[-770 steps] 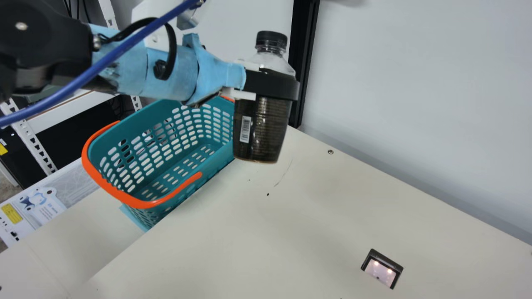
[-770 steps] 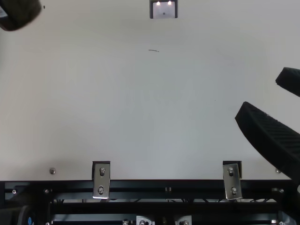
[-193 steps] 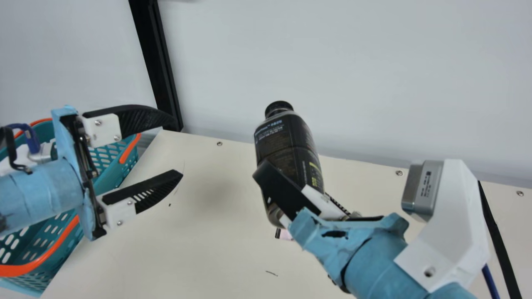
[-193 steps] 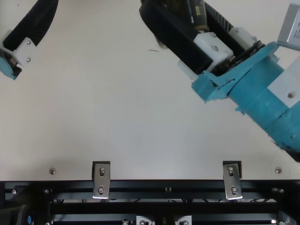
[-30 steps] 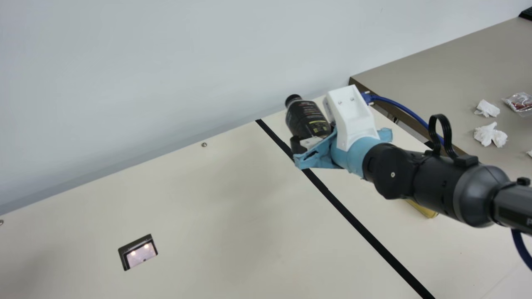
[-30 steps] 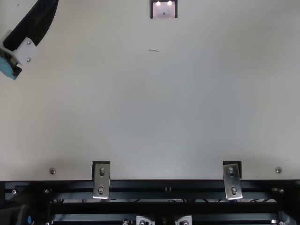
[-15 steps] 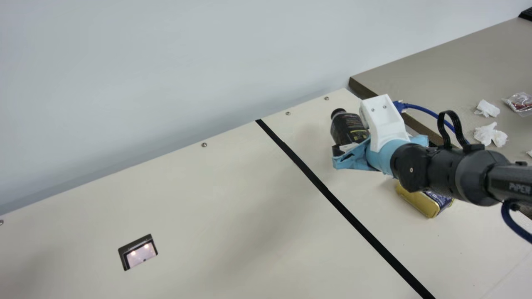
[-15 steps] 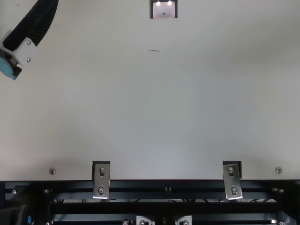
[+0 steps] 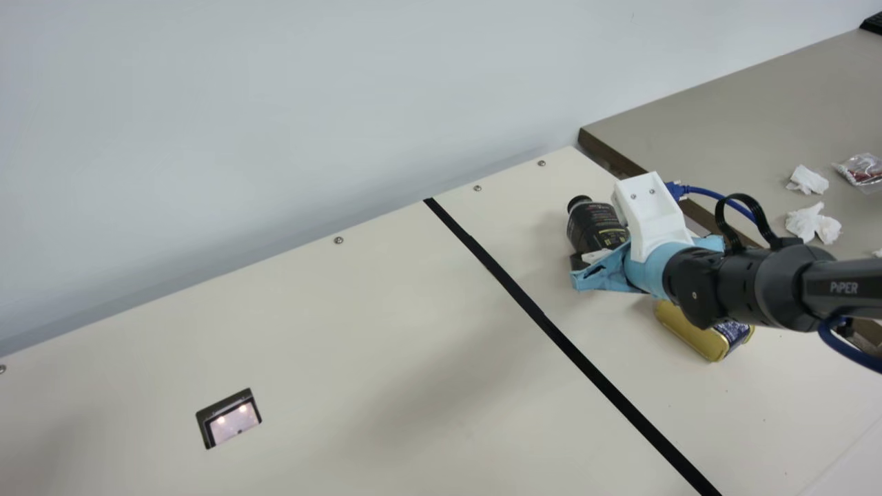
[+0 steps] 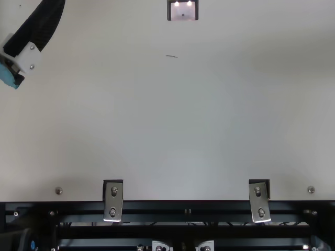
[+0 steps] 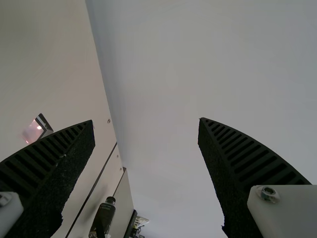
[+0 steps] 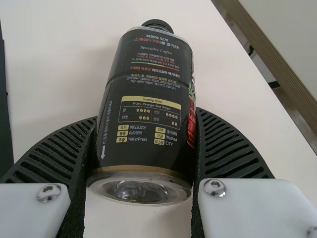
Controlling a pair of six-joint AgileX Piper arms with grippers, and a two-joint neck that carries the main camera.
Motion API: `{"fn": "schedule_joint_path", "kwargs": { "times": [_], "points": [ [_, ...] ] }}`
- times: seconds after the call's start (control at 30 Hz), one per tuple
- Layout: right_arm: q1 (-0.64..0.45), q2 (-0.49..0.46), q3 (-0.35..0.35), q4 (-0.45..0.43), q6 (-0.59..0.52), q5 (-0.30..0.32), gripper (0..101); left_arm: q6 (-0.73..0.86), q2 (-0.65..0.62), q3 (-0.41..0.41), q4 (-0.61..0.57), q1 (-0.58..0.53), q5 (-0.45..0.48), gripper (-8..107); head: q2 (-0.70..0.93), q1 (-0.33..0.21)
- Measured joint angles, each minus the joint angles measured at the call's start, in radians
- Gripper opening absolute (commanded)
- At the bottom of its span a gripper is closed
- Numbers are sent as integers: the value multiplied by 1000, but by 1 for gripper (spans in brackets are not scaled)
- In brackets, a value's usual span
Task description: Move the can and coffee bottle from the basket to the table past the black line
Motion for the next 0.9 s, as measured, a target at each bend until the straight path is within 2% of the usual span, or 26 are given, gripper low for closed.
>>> {"fn": "schedule_joint_path", "kwargs": {
  "times": [0.1, 0.13, 0.17, 0.2, 0.5, 0.9],
  "points": [
    [-8, 3, 0, -43, 34, 0, 0, 0, 0, 0, 0, 0, 0, 90, 0, 0],
    [-10, 3, 0, -54, 47, 0, 13, 0, 0, 0, 0, 0, 0, 90, 0, 0],
    [-12, 4, 2, -68, 56, 1, 48, 0, 0, 0, 0, 0, 0, 90, 0, 0],
    [-12, 4, 2, -78, 66, 5, 101, 0, 0, 0, 0, 0, 0, 90, 0, 5],
    [-5, -36, 13, -158, 162, 20, 101, 0, 0, 0, 0, 0, 0, 90, 0, 0],
    [120, -218, -18, -235, 316, 121, 101, 0, 0, 0, 0, 0, 0, 90, 0, 5]
  ]
}}
